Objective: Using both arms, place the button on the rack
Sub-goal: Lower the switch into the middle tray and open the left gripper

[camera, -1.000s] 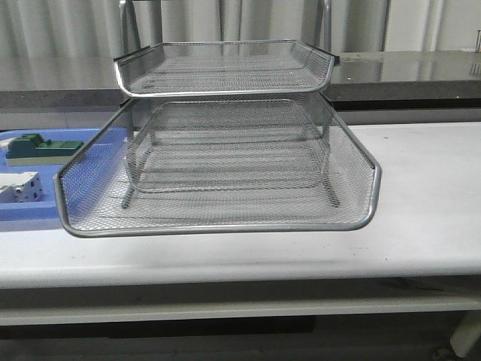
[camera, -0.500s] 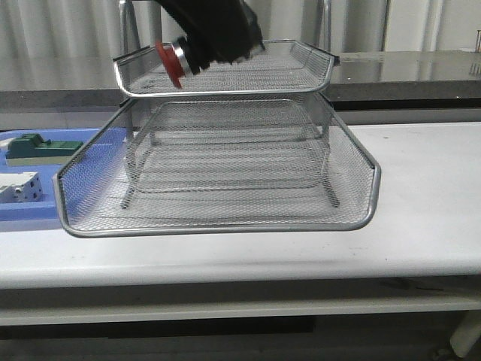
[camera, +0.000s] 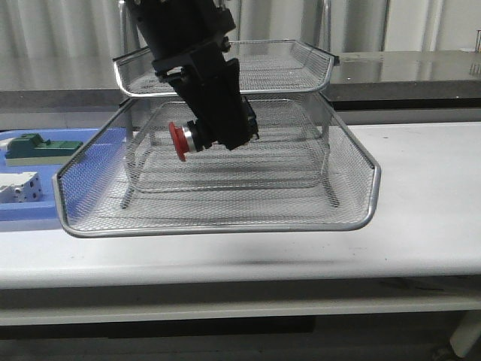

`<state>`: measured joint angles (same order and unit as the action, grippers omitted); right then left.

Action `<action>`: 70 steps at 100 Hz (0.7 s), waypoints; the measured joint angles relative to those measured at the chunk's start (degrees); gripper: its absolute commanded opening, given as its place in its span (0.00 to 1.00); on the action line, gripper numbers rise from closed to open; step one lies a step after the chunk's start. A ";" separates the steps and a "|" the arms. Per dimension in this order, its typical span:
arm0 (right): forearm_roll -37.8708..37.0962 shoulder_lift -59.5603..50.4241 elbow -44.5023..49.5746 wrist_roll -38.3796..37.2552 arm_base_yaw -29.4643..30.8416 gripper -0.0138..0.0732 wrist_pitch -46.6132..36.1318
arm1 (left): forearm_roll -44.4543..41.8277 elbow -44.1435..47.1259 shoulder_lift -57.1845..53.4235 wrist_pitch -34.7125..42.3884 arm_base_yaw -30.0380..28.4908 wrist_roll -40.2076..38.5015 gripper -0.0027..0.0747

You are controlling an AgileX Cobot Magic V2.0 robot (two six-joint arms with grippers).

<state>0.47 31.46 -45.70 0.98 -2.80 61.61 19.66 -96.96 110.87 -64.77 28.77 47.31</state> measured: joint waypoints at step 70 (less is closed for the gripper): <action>0.00 0.00 0.00 0.00 0.00 0.08 0.00 | 1.80 -0.94 0.22 0.06 0.00 -0.58 0.89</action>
<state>0.47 31.46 -45.70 0.98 -2.80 61.61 21.46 -97.90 111.09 -64.71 28.77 46.74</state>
